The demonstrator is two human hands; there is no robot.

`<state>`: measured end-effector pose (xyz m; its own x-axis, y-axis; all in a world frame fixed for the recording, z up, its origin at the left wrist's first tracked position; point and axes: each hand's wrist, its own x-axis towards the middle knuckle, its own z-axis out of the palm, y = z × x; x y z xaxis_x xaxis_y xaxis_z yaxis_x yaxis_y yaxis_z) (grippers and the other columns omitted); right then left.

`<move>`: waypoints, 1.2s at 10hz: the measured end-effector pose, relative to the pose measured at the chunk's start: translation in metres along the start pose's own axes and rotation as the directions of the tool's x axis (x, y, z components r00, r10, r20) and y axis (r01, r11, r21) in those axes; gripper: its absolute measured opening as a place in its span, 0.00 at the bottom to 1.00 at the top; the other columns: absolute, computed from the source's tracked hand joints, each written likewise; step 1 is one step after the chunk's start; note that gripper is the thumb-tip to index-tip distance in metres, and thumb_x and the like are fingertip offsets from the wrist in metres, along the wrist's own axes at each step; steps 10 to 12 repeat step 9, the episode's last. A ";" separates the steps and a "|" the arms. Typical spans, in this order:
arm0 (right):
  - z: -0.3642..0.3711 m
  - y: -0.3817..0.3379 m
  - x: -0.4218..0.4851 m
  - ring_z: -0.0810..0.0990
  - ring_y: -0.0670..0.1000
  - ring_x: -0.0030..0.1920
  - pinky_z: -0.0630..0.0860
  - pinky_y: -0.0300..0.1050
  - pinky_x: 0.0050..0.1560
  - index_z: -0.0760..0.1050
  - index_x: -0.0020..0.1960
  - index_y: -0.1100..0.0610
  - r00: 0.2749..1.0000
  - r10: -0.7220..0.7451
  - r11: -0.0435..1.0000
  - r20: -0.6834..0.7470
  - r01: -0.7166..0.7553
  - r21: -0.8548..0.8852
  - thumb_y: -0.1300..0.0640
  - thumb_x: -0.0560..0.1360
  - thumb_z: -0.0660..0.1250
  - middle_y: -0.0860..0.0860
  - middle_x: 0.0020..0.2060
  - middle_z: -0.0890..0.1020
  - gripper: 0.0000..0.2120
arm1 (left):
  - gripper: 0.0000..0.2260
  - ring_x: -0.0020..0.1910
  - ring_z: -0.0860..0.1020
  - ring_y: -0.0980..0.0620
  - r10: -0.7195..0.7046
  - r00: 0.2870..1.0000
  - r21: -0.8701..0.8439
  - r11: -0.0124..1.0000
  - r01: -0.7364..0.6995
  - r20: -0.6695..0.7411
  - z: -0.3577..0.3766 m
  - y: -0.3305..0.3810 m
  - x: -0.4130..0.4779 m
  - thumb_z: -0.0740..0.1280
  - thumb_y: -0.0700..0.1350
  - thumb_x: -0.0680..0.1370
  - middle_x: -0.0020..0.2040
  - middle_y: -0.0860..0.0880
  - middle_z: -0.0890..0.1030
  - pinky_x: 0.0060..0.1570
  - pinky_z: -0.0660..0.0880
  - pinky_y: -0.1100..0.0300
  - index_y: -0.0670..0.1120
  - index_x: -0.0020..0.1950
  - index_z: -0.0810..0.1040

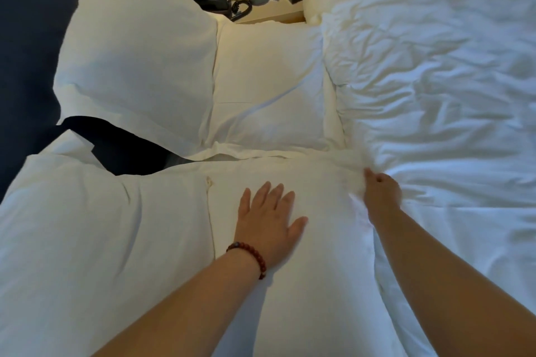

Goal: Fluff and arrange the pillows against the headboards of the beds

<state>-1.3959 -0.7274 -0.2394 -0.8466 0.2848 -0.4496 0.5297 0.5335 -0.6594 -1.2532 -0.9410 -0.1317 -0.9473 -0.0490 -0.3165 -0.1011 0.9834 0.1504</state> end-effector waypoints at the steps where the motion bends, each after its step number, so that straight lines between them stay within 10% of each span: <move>1: -0.013 0.010 -0.021 0.81 0.67 0.50 0.76 0.50 0.49 0.79 0.55 0.64 0.979 0.105 0.977 0.177 -0.134 0.166 0.37 0.77 0.59 0.64 0.48 0.82 0.30 | 0.30 0.78 0.46 0.54 -0.012 0.999 -0.015 1.000 0.011 -0.030 0.000 0.000 -0.017 0.43 0.65 0.79 0.80 0.54 0.55 0.73 0.35 0.53 0.55 0.78 0.57; 2: -0.014 0.031 -0.056 0.82 0.59 0.44 0.76 0.47 0.48 0.80 0.51 0.60 0.941 0.064 0.996 0.333 -0.080 0.034 0.39 0.75 0.67 0.56 0.43 0.84 0.23 | 0.28 0.78 0.44 0.54 -0.026 0.999 -0.014 1.000 0.025 -0.036 -0.001 -0.002 -0.033 0.46 0.63 0.80 0.80 0.54 0.51 0.73 0.35 0.55 0.55 0.79 0.54; 3: -0.025 0.060 -0.086 0.81 0.61 0.46 0.76 0.51 0.49 0.81 0.49 0.63 0.992 0.038 0.998 0.119 -0.033 -0.044 0.45 0.79 0.62 0.60 0.43 0.83 0.21 | 0.27 0.78 0.43 0.54 -0.056 0.997 -0.021 0.998 0.055 -0.060 0.003 -0.001 -0.055 0.46 0.61 0.82 0.81 0.53 0.48 0.73 0.35 0.56 0.55 0.79 0.52; 12: -0.078 0.126 -0.233 0.79 0.56 0.52 0.76 0.51 0.51 0.74 0.63 0.53 0.969 -0.232 0.973 0.087 0.232 0.011 0.49 0.78 0.62 0.54 0.56 0.81 0.16 | 0.31 0.78 0.37 0.53 -0.255 0.967 -0.226 0.942 0.247 -0.007 0.096 0.035 -0.270 0.51 0.60 0.82 0.78 0.53 0.35 0.76 0.44 0.55 0.53 0.79 0.40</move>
